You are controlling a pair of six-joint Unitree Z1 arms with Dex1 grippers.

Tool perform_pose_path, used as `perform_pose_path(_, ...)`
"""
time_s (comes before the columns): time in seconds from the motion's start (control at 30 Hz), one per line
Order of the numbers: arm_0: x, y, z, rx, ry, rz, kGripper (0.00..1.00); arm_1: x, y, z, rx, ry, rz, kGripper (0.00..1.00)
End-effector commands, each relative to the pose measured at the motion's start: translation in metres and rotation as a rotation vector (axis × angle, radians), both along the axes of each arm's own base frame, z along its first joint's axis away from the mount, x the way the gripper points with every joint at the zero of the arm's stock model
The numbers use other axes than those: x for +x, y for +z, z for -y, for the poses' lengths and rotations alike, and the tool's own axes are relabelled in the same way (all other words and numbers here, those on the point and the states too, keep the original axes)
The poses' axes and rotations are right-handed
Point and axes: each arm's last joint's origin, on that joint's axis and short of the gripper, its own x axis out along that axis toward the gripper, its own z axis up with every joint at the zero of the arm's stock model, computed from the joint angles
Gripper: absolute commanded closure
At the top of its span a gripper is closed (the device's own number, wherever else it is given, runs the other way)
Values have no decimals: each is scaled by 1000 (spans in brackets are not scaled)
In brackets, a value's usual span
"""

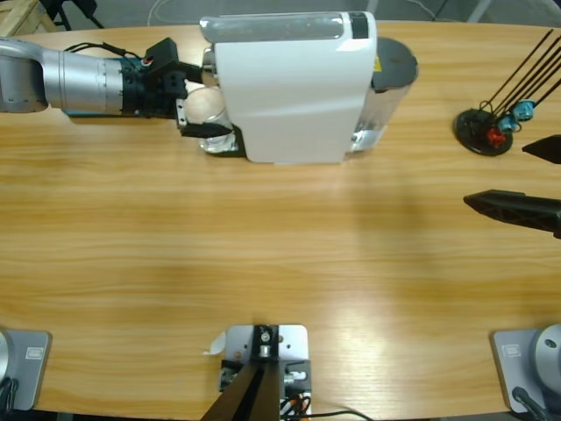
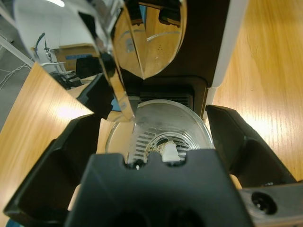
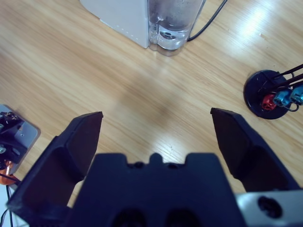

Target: Pour coffee

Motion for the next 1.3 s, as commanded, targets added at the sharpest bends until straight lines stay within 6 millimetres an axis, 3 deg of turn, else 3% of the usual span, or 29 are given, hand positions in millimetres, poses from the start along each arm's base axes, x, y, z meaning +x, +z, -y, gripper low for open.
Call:
perform_pose_path(0.03, 3, -16, -8, 11, 19, -66, 41, 1, -10, -2, -32, -5, -20, 0)
perform_pose_path(0.3, -4, -2, -31, -39, 28, -68, 41, 1, -9, -3, -28, -6, -16, 0)
perform_pose_path(0.77, -52, 34, -53, -113, 7, -52, 41, 4, -3, -7, -5, -4, -2, 0)
perform_pose_path(0.93, -80, 55, -70, -141, 139, -71, 41, 9, 21, -14, 47, 0, 44, 0)
perform_pose_path(1.03, -99, 63, -77, -214, 207, -213, 41, 23, 38, -33, 56, 4, 56, 0)
perform_pose_path(1.13, -133, 71, -90, -234, 238, -177, 41, 48, 61, -57, 85, -26, 72, 0)
perform_pose_path(1.17, -143, 75, -96, -234, 276, -140, 41, 57, 67, -64, 91, -41, 77, 20)
perform_pose_path(1.3, -166, 88, -111, -221, 399, -101, 41, 101, 90, -81, 78, -92, 72, 452)
